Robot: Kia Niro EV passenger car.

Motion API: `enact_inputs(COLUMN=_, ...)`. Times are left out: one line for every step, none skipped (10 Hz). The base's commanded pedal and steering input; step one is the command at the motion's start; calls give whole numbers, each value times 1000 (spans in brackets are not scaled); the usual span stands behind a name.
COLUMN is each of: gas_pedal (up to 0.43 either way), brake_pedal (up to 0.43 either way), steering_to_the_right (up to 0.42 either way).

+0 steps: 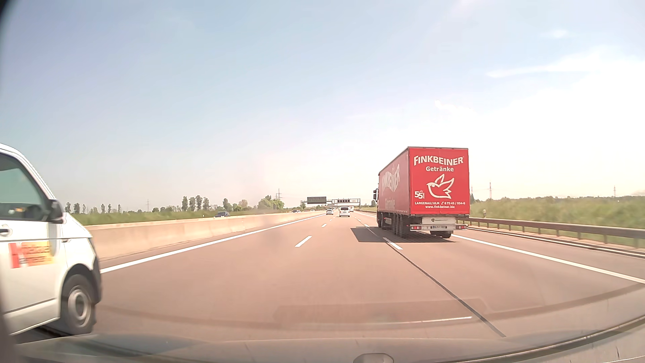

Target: Follow the waypoints while adhering to traffic rules and regulations

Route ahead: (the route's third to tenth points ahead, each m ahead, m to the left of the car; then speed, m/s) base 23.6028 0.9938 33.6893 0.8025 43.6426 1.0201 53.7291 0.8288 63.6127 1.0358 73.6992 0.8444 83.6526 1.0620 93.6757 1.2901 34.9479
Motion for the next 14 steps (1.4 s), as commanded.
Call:
enact_inputs(gas_pedal=98, brake_pedal=0, steering_to_the_right=-2)
enact_inputs(gas_pedal=118, brake_pedal=0, steering_to_the_right=-2)
enact_inputs(gas_pedal=157, brake_pedal=0, steering_to_the_right=-2)
enact_inputs(gas_pedal=228, brake_pedal=0, steering_to_the_right=-2)
enact_inputs(gas_pedal=268, brake_pedal=0, steering_to_the_right=-2)
enact_inputs(gas_pedal=287, brake_pedal=0, steering_to_the_right=-2)
enact_inputs(gas_pedal=311, brake_pedal=0, steering_to_the_right=-2)
enact_inputs(gas_pedal=370, brake_pedal=0, steering_to_the_right=-1)
enact_inputs(gas_pedal=390, brake_pedal=0, steering_to_the_right=0)
enact_inputs(gas_pedal=390, brake_pedal=0, steering_to_the_right=0)
enact_inputs(gas_pedal=398, brake_pedal=0, steering_to_the_right=0)
enact_inputs(gas_pedal=398, brake_pedal=0, steering_to_the_right=-1)
enact_inputs(gas_pedal=398, brake_pedal=0, steering_to_the_right=-1)
enact_inputs(gas_pedal=398, brake_pedal=0, steering_to_the_right=-1)
